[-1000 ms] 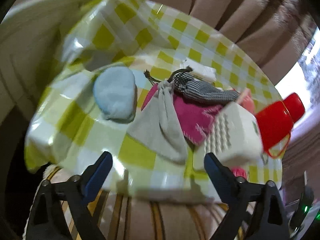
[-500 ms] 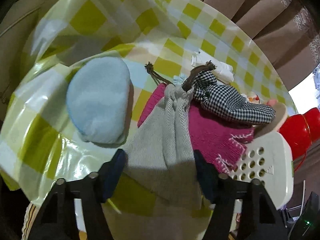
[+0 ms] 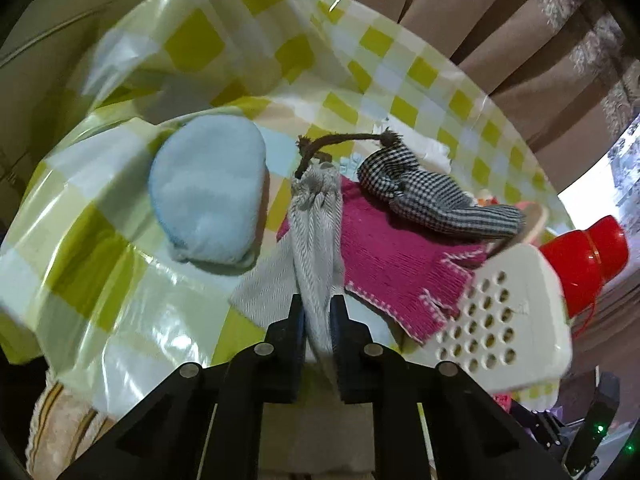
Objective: Organize soft objects
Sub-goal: 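Grasp the grey drawstring bag with the left gripper while the right gripper grasps the pink coin purse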
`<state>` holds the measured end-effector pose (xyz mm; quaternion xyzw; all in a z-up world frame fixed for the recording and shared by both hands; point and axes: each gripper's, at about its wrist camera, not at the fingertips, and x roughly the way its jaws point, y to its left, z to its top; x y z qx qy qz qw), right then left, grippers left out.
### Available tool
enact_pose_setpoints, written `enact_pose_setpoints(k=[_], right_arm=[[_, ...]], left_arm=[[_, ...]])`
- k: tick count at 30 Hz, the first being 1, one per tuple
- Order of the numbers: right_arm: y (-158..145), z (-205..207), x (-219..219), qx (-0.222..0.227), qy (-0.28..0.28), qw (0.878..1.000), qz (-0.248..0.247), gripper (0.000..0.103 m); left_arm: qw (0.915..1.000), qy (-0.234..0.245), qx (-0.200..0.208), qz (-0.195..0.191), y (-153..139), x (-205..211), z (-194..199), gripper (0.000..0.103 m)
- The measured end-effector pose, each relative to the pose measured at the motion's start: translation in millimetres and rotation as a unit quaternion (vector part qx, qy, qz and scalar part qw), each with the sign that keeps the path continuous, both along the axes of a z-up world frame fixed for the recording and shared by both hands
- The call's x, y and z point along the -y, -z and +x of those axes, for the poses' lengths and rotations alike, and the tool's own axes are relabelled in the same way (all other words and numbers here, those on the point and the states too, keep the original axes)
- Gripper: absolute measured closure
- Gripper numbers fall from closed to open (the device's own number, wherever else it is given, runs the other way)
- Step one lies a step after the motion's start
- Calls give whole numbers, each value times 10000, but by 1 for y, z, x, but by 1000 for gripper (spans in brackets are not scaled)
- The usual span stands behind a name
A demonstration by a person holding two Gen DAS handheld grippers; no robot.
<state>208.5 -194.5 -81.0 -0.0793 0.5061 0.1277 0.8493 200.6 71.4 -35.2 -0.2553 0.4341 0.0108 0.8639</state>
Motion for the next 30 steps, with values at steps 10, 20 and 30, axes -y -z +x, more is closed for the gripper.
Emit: enact_pose_setpoints(k=[10,20,30], right_arm=[[-10,-24,29,342,18,9991,245,29],[-28,-48,37,515,95,9983,275,29],[-59,-89,64,856,314,9949,422,29]], left_arm=[[9988,-16,457,147,-22,13,-39,96],[9990,-107,-128,418,-12,4,16,37],[9997,-164,-77,192,2,-3,11,99]])
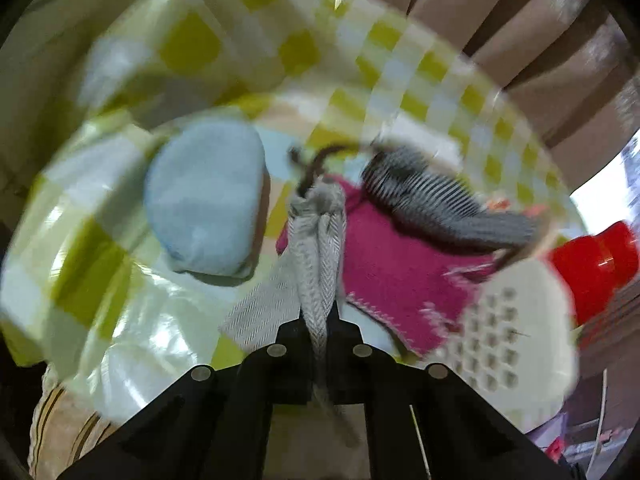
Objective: Organize soft objects
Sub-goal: 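Carry both items over the purple-rimmed box and open both grippers to drop them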
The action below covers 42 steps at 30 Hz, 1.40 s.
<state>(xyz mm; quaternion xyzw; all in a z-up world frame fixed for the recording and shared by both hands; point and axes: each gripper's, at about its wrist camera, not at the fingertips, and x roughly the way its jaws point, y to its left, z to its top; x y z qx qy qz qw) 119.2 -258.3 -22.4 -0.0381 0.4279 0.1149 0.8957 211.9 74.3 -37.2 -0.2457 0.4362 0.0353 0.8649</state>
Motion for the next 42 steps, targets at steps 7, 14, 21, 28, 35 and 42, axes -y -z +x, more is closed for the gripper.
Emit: enact_pose_setpoints(k=[7,14,21,28,35,42], right_arm=[[-16,-18,27,145,189,9995,222,29],[-21,-35,59,217,458,9982,333,29],[-23,-55,103,274,891,9950,354,29],[-16,-77,167,228,1606,9864,275,29],[-8,-95,228,165,2330,9720,245,28],[-3,-106,271,170,3020,9525,343,16]], left_arm=[[9924,-277,1136,383,-55,15,-81,99],[9857,391,1593,384,-88,79,-123,99],[9693,1678,1793,116,-109,173,-155,99],[9382,3133,1441,-289,-99,273,-168,99],[9053,4092,1001,-548,-82,343,-181,99],[8704,4811,729,-751,-73,386,-191,70]])
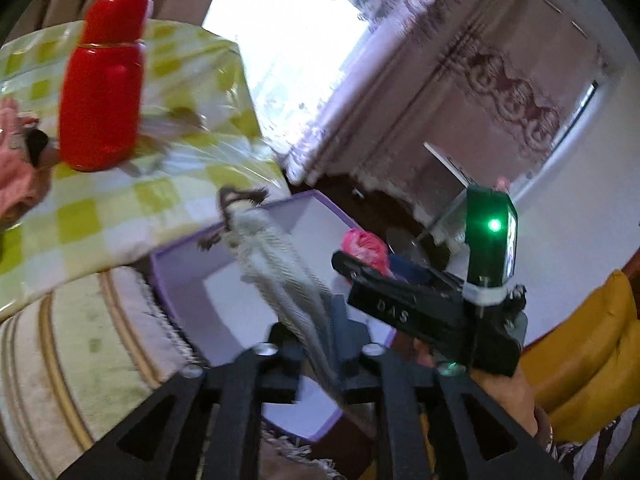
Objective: Organize soft objects
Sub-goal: 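Carry both items over the purple-rimmed box and open both grippers to drop them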
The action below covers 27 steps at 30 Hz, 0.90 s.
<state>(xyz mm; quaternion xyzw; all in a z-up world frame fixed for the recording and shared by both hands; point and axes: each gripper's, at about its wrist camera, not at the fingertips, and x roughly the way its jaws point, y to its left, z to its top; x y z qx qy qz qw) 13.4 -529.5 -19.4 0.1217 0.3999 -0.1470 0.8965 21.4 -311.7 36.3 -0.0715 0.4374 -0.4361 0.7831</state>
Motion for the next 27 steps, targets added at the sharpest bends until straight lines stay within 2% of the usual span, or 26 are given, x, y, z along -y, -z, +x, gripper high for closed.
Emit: enact_pose_setpoints(k=[1,2,3,6,10,14,20,27], right_arm=[[0,-1,3,32,48,10000,19,12],[0,-2,5,68,89,9999,34,9],[1,-3,7,98,118,9999,19,9],[3,-1,8,79,158,9998,-70,8],[4,-2,5,271,48,9996,-3,7],[2,0,-6,433,-247,9987,-135,7],[-5,6,-24,553,-663,9962,85,7],[-21,26,-67,583,-1306,9896,121,7]], left_arm=[[10000,36,-33,-33,0,2,0,59],[9999,47,-52,-77,1,2,-1,40],[9999,30,-46,-92,1,2,-2,34],[9999,82,-31,-95,2,6,0,34],[9994,-117,297,-116,1,-2,2,34],[9981,-323,522,75,-4,-19,9,34],[9934,-825,777,194,-22,-64,27,34],[9827,-1425,1170,162,-50,-140,58,34]])
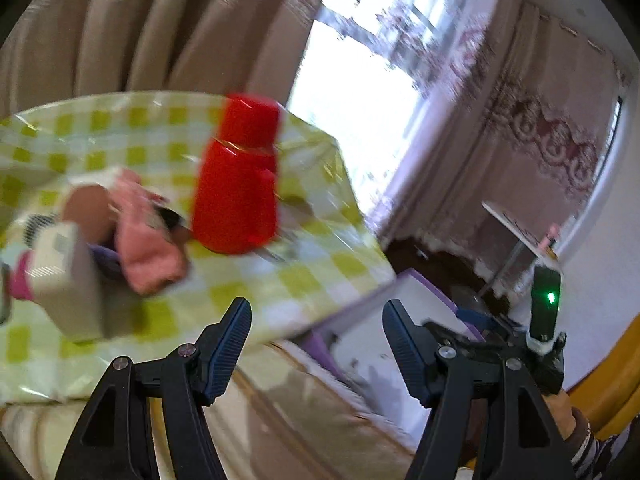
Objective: Organize soft objects
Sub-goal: 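Carry both items over the purple-rimmed box and open both grippers to drop them, then grasp the pink round pad with the left gripper while the right gripper grasps the pink sock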
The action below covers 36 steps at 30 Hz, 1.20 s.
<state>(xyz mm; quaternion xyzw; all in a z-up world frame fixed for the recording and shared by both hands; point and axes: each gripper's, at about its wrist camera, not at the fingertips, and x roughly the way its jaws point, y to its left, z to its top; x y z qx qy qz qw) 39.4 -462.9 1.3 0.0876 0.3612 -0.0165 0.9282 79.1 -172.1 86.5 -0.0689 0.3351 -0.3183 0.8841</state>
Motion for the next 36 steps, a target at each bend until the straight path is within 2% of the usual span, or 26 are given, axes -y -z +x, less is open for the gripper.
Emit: enact_pose_setpoints(k=[6,10,14,22,24,32,34,36], right_arm=[[-8,27,-43,40,-596,9981,152,7],[-12,47,-68,39,-881,9959,221,7],[-15,69,-92,6,-1173,9928,228,7],[-15,121,-139,-135,-1589,9871,119,7],[-15,132,-150,-148,-1637,9864,76,7],[-6,182,-199,-222,-1916,9812,-47,7],[-2,195,-210,-233,-1955,9804,-117,7],[1,206,-218,-234,-1968,9800,-164,7]], left_arm=[[9977,-604,231,189,-23,-69,40,34],[9959,-803,245,334,-27,-98,74,35],[9947,-954,67,389,-20,-122,112,46],[9919,-1085,-347,559,6,-141,173,49],[9919,-1014,-505,568,14,-141,188,58],[9912,-619,-844,814,37,-130,221,61],[9908,-556,-926,812,43,-129,226,71],[9905,-526,-990,798,49,-130,230,87]])
